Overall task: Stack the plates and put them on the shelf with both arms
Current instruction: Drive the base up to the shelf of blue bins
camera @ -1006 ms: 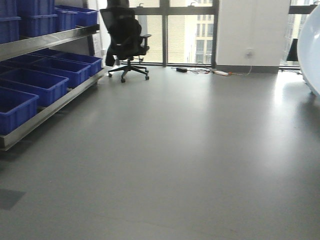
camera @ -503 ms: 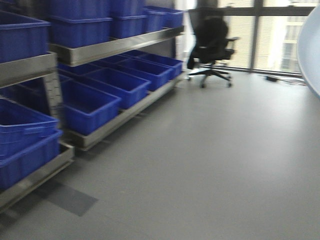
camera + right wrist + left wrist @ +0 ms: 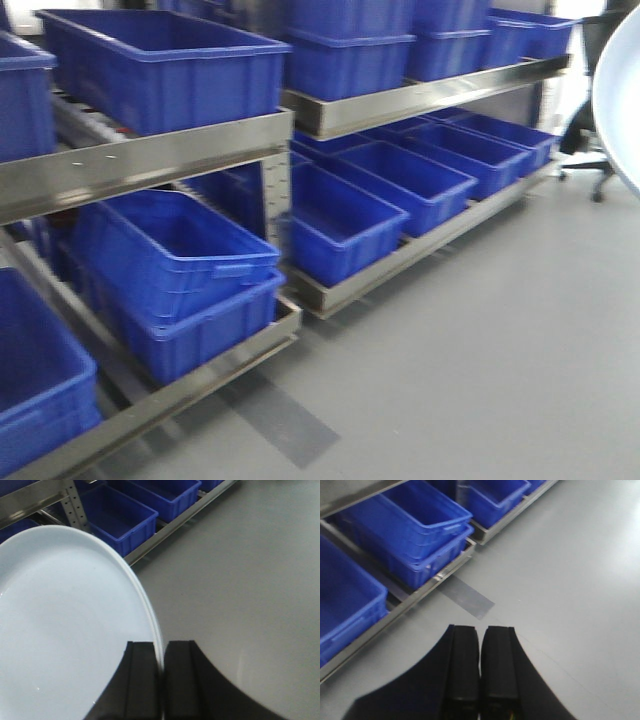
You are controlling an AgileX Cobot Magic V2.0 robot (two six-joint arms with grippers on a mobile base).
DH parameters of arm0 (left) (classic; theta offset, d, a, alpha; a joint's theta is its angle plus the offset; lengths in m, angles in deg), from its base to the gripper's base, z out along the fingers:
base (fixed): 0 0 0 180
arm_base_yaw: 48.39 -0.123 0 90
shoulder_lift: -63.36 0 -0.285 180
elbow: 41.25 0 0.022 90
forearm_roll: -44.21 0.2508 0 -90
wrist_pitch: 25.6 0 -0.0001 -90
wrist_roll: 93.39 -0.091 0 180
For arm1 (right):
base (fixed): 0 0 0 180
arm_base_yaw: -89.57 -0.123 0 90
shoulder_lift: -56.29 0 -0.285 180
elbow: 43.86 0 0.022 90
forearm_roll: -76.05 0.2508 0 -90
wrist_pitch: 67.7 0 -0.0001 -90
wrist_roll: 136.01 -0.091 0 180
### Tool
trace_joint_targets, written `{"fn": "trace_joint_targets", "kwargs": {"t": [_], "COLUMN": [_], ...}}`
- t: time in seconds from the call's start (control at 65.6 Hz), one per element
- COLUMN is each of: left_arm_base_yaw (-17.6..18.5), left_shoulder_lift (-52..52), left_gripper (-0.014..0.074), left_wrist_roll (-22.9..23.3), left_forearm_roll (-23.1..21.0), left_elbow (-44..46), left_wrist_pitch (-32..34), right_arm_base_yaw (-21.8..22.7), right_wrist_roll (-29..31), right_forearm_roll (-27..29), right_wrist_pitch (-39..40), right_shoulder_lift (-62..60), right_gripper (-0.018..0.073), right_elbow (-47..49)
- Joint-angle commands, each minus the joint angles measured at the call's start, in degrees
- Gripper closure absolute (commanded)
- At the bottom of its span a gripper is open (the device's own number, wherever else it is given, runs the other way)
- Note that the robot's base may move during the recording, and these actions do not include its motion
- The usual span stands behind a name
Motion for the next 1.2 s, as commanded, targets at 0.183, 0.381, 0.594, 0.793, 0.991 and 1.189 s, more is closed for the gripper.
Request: {"fn": "trace_joint_targets", "kwargs": {"t": [0.183, 0.381, 0.594, 0.793, 0.991, 1.189], "left_arm_base_yaw": [-0.1, -0.1, -0.1, -0.1, -0.1, -0.1], "left_shoulder_lift": [-0.2, -0.2, -0.2, -0.2, -0.2, -0.2], "left_gripper": [0.0510, 0.0510, 0.0510, 0.0510, 0.0510, 0.0510], "left_wrist_roll": [0.4, 0.4, 0.4, 0.4, 0.4, 0.4], "left_forearm_roll": [-0.3, -0.3, -0.3, -0.3, -0.3, -0.3], "left_elbow": [1.6, 1.6, 1.6, 1.6, 1.6, 1.6], "left_wrist_pitch": [4.6, 4.6, 4.6, 4.6, 4.6, 4.6], "right_arm_base_yaw": [0.3, 0.3, 0.3, 0.3, 0.3, 0.3], "right_wrist_roll": [0.2, 0.2, 0.2, 0.2, 0.2, 0.2], "right_forearm_roll": [-0.2, -0.2, -0.2, -0.2, -0.2, -0.2], "right_wrist_pitch": [5.6, 5.6, 5.6, 5.6, 5.6, 5.6], "right_shoulder_lift": [0.6, 0.6, 0.6, 0.6, 0.6, 0.6], "right_gripper": [0.0512, 0.0512, 0.0512, 0.0512, 0.0512, 0.0512], "right_elbow": [1.6, 1.6, 1.6, 1.6, 1.6, 1.6]}}
